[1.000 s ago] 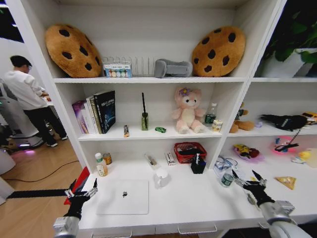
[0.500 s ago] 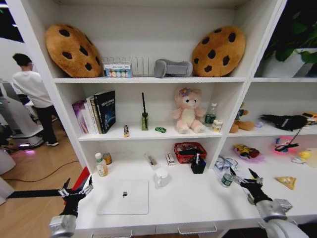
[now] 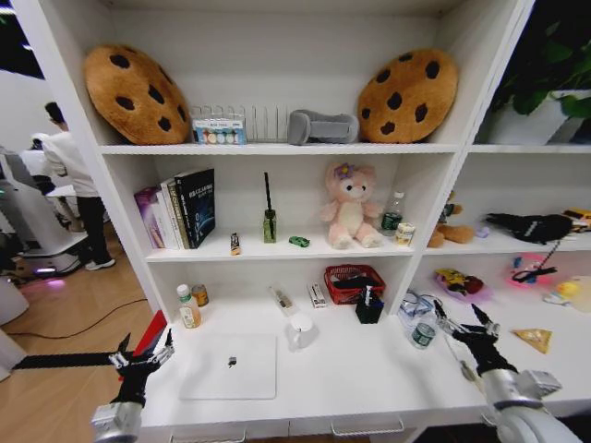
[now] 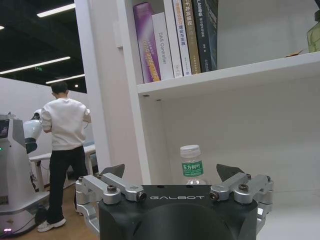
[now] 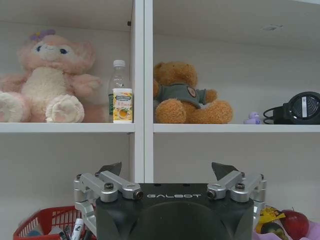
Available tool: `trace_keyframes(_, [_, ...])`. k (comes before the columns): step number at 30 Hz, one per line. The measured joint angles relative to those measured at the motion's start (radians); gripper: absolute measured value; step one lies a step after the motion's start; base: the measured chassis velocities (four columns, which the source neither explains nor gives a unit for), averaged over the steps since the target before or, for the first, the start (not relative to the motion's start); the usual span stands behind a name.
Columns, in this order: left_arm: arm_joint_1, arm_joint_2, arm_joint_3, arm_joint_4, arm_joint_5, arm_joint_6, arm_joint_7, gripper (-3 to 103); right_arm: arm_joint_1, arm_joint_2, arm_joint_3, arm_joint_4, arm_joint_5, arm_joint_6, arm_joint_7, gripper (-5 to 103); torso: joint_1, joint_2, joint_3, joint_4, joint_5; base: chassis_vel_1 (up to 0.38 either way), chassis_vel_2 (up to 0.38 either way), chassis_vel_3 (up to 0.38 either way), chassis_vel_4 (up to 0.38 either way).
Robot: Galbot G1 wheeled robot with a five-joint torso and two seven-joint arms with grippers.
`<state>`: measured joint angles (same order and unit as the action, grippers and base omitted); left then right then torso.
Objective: Organize the objects on the table.
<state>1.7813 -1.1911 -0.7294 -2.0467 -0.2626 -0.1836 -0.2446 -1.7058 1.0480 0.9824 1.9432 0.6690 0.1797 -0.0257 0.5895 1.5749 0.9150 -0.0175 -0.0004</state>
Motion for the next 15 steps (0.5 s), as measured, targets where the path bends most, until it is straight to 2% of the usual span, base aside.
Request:
trace_keyframes(7, [-0.001,0.001,0.003,0.002,0.001,0.000,0.001,100,0.003,-0.001,-0.008,-0.003,0.002,0.001,0.001,99,0.000,0.000,0.000,0.0000,0.0004,-0.137,-0.114,0.130,0.122])
trace_keyframes(15, [-0.003,0.005,0.006,0.007,0.002,0.000,0.005,100,0.011,0.000,-0.024,-0.007,0.000,0.008,0.001,100,0.000,0.000,0.000,-0.0004,0.0003,-0.211,-0.218,0.212,0.197])
